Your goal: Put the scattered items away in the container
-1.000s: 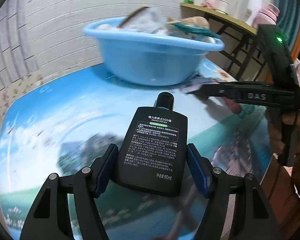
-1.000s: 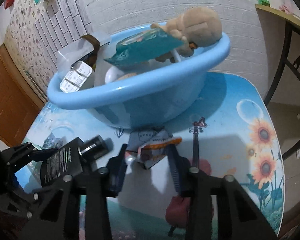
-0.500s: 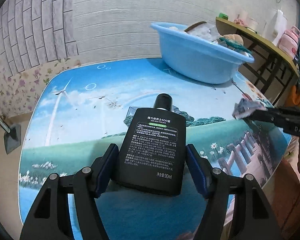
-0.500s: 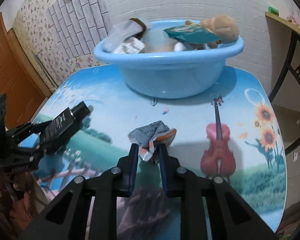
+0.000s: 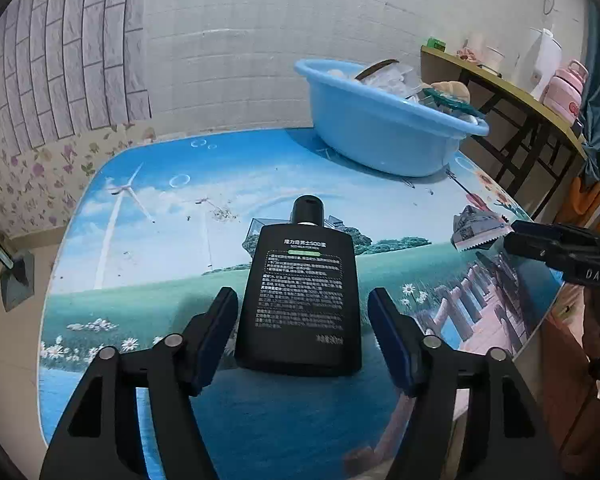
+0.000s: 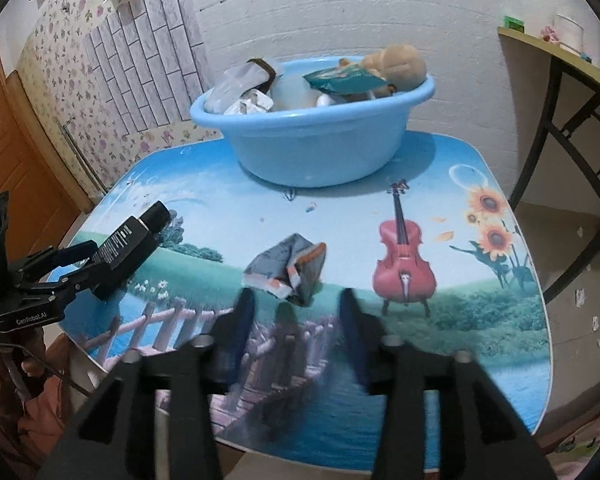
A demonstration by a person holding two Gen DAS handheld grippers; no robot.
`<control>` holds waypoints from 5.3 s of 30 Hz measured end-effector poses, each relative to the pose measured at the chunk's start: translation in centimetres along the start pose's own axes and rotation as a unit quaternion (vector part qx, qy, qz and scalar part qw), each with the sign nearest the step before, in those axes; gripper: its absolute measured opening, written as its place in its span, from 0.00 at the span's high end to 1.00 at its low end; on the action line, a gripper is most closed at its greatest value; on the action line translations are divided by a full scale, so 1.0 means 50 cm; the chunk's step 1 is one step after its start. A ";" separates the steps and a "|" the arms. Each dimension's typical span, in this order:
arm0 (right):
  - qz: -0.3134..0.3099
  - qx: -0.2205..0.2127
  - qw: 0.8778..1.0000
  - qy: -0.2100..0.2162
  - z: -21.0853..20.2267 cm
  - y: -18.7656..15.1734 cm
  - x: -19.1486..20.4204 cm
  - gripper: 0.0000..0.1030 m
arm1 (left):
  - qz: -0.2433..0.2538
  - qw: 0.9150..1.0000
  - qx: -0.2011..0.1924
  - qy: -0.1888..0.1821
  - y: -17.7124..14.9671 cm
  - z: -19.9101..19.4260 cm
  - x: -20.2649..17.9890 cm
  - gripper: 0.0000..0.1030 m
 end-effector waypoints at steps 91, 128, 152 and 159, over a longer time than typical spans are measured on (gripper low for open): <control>-0.030 -0.161 0.986 0.006 -0.028 0.235 -0.018 0.64 | 0.054 0.993 -0.091 -0.055 0.274 -0.025 -0.186 0.40; -0.018 -0.105 0.994 0.016 0.139 0.331 -0.137 0.61 | 0.075 0.996 -0.040 -0.018 0.403 0.216 -0.228 0.40; 0.015 -0.119 0.993 -0.003 -0.019 0.287 -0.073 0.47 | 0.049 0.992 -0.108 0.033 0.329 -0.063 -0.197 0.00; -0.029 -0.142 0.988 -0.045 -0.085 0.268 0.009 0.39 | 0.044 0.990 -0.126 0.050 0.298 -0.151 -0.191 0.00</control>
Point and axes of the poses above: each gripper's, at about its wrist camera, not at the fingertips, and z roughly the way its jaws point, x to its left, y to its top, the point moved 4 cm from there along z, roughly the way its jaws point, and after that the axes turned 8 degrees about -z, right-handed, at the moved point
